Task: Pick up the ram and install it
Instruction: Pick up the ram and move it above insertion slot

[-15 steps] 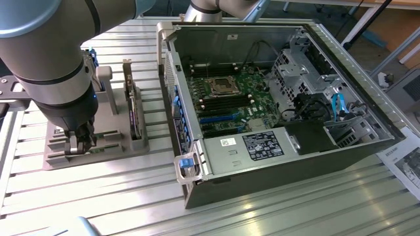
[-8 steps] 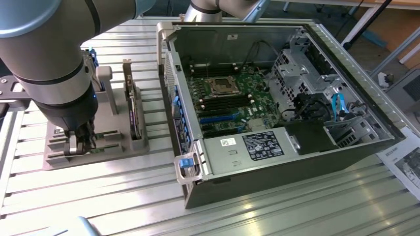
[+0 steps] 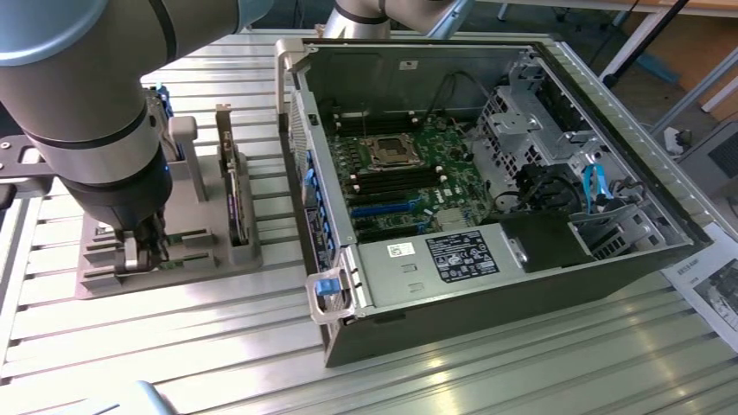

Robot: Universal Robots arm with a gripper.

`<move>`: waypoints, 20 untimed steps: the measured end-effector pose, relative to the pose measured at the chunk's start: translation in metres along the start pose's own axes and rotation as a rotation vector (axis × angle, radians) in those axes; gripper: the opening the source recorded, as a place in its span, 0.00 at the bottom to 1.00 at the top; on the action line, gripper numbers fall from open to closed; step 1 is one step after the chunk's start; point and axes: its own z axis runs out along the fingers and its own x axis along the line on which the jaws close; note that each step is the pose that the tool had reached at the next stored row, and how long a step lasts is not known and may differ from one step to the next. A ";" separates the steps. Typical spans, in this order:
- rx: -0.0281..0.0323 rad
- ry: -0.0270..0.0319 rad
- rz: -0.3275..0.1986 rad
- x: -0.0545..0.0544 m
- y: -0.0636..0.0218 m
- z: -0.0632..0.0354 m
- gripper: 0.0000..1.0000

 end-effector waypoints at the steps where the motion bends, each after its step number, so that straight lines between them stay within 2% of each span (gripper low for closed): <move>1: -0.0001 0.0002 -0.004 0.000 0.0000 0.0000 0.24; 12: -0.0005 0.0010 -0.019 0.000 -0.0001 0.0002 0.24; 20: -0.0005 0.0010 -0.019 0.000 -0.0004 0.0074 0.24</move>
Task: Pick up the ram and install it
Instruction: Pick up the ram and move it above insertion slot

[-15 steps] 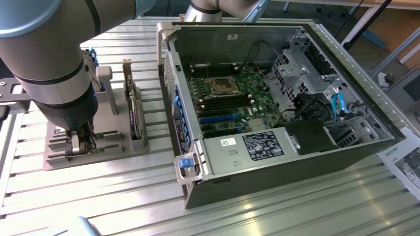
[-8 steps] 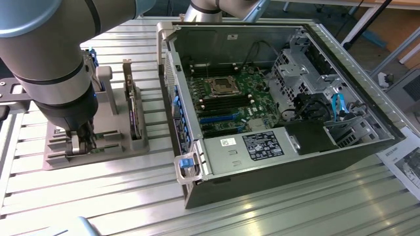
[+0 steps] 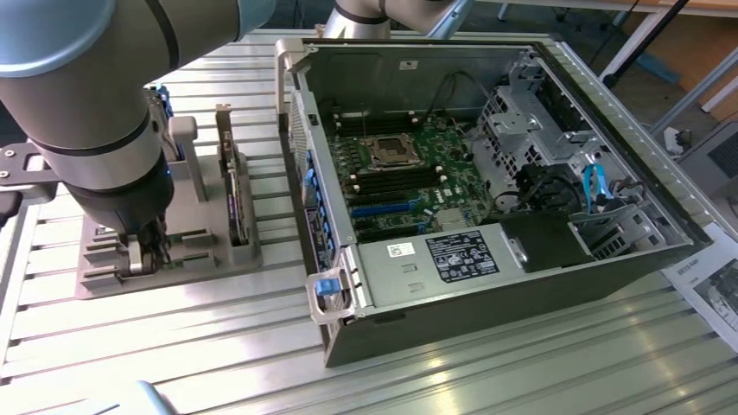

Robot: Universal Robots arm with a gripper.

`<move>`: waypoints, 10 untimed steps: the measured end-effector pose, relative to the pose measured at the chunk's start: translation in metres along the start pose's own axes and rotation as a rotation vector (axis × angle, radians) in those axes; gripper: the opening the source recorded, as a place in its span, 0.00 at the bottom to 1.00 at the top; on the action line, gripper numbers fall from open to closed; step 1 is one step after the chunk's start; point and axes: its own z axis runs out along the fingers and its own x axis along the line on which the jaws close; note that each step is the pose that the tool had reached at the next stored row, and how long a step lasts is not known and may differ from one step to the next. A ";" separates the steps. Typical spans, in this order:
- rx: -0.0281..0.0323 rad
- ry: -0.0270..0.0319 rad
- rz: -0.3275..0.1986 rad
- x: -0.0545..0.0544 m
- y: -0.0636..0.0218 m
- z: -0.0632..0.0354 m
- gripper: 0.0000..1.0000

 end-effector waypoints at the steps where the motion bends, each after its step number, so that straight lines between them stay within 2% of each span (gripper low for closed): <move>1: 0.0000 0.0000 0.000 0.000 0.0000 0.0006 0.24; 10: 0.0001 -0.0001 0.000 0.000 -0.0001 0.0018 0.24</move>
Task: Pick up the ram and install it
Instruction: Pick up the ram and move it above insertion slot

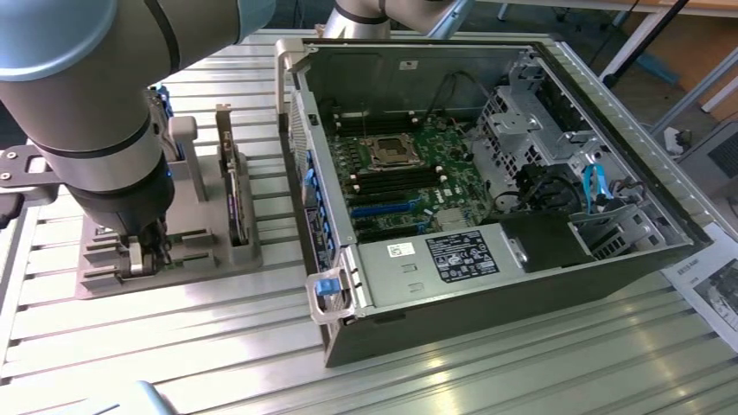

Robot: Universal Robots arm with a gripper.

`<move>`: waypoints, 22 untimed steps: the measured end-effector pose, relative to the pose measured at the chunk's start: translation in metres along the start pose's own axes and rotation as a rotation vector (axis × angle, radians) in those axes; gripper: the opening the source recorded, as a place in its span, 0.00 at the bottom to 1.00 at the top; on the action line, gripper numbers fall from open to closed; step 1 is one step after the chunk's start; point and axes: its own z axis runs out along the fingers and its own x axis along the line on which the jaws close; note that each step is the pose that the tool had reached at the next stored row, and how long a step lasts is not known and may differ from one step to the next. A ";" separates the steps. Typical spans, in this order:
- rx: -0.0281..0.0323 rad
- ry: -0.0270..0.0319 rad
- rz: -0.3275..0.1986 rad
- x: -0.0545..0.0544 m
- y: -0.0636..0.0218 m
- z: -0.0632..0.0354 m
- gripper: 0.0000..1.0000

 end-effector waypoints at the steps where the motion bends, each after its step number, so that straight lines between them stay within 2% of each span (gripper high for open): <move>1: 0.0000 0.0000 0.000 0.000 0.0000 0.0006 0.24; 11: -0.0002 0.0002 0.000 0.000 -0.0003 0.0064 0.24; 22: -0.0003 0.0003 0.000 -0.001 -0.0003 0.0070 0.24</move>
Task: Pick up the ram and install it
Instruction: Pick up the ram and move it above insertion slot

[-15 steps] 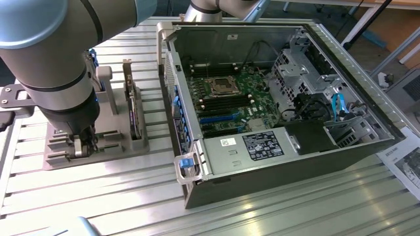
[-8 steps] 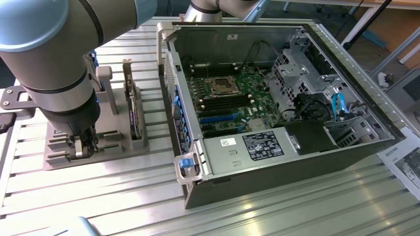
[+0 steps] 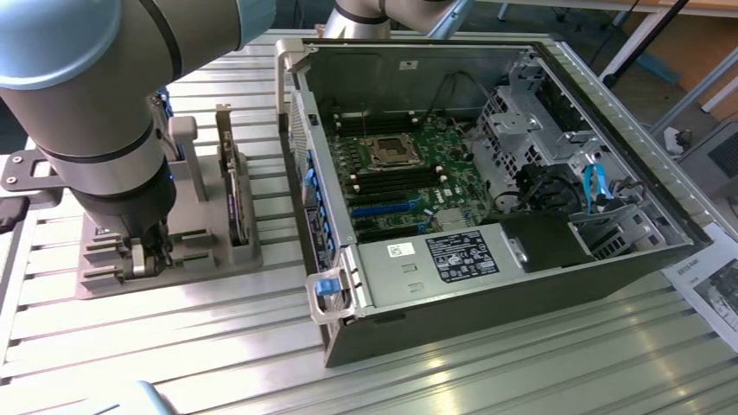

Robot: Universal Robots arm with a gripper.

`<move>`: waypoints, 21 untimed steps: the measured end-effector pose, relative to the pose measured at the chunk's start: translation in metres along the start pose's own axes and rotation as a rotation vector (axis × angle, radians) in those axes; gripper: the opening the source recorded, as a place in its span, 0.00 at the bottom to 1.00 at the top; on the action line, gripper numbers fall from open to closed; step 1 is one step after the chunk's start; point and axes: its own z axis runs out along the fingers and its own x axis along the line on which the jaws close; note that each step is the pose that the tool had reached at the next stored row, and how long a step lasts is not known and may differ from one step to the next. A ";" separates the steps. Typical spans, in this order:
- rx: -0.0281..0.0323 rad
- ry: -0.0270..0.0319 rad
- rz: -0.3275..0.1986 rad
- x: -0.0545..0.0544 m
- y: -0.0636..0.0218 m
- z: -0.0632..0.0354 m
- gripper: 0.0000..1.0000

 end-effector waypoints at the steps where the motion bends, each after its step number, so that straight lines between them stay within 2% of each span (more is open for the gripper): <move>1: 0.0002 -0.0002 0.000 0.000 0.0000 0.0005 0.24; 11: 0.0002 -0.0002 0.000 0.000 -0.0002 0.0086 0.24; 21: 0.0003 -0.0002 -0.001 0.000 -0.0011 0.0090 0.24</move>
